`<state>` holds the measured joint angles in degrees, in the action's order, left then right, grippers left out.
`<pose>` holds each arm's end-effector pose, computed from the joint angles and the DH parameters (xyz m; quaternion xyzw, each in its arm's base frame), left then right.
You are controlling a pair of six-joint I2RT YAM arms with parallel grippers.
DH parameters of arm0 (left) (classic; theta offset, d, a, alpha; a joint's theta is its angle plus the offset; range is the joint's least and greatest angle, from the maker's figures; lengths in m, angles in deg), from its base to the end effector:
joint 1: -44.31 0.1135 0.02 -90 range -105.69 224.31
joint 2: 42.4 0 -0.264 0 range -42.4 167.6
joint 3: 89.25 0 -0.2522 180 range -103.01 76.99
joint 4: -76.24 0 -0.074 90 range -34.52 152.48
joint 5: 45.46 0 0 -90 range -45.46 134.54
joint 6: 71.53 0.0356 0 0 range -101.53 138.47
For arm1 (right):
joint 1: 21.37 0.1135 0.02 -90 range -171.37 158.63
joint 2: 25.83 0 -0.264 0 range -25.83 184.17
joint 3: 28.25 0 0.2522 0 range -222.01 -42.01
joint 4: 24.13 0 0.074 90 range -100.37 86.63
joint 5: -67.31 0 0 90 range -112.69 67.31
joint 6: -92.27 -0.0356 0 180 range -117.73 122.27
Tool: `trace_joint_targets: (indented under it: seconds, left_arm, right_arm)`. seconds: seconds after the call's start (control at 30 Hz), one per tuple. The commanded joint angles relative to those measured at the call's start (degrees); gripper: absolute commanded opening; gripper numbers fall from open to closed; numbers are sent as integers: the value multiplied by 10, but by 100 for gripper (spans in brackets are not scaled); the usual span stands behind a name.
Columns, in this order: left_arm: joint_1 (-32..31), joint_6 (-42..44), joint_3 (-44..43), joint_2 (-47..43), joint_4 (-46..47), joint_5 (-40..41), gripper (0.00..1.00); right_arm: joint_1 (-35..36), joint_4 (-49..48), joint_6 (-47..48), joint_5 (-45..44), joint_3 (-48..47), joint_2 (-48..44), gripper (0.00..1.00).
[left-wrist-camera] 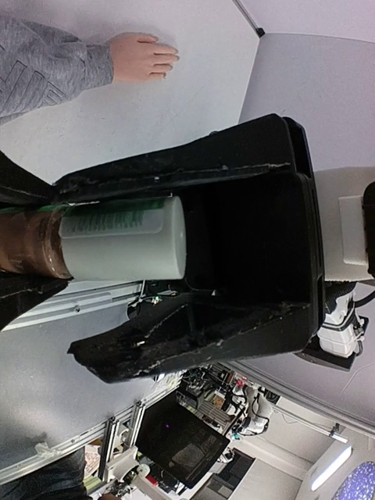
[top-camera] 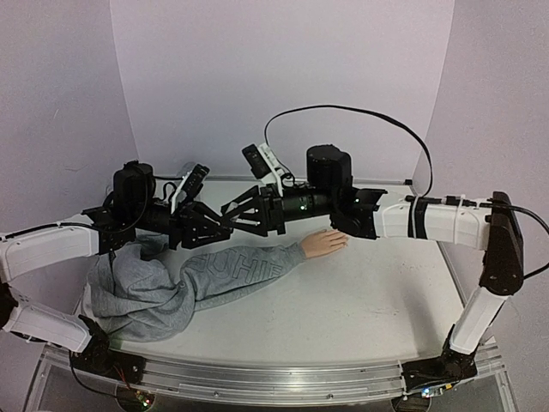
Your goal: Paint the nails
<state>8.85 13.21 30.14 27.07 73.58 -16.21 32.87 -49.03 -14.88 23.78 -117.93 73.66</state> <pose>0.1988 -0.1797 0.3036 0.4829 0.5618 -0.5570 0.3754 0.2170 0.3455 0.3566 -0.4746 0.4302 0.6205 0.4524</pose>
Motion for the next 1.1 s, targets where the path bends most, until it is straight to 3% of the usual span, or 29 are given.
trace_joint_targets:
  seconds: [0.0, 0.3, 0.4, 0.6, 0.8, 0.93, 1.07]
  left_arm:
    - [-2, -11, -34, 0, 38, -32, 0]
    - [-5, -11, -34, 5, 39, -38, 0]
    - [-5, -11, -35, 5, 39, -38, 0]
    - [-5, -12, -35, 4, 39, -29, 0]
    - [-2, 0, -14, -29, 40, 75, 0]
    - [0, 23, 16, -68, 40, 224, 0]
    - [0, 51, 48, -108, 40, 389, 0]
  right_arm:
    - [-1, -59, -13, 47, -40, 8, 46]
    - [-7, -62, -24, 25, -47, 13, 47]
    - [-6, -62, -26, 31, -49, 16, 33]
    - [-6, -63, -34, 41, -53, 25, 20]
    - [11, -62, -39, 2, -41, 39, 4]
    - [41, -49, -47, -102, -40, 58, 0]
    - [99, 31, -96, -367, -81, 86, 0]
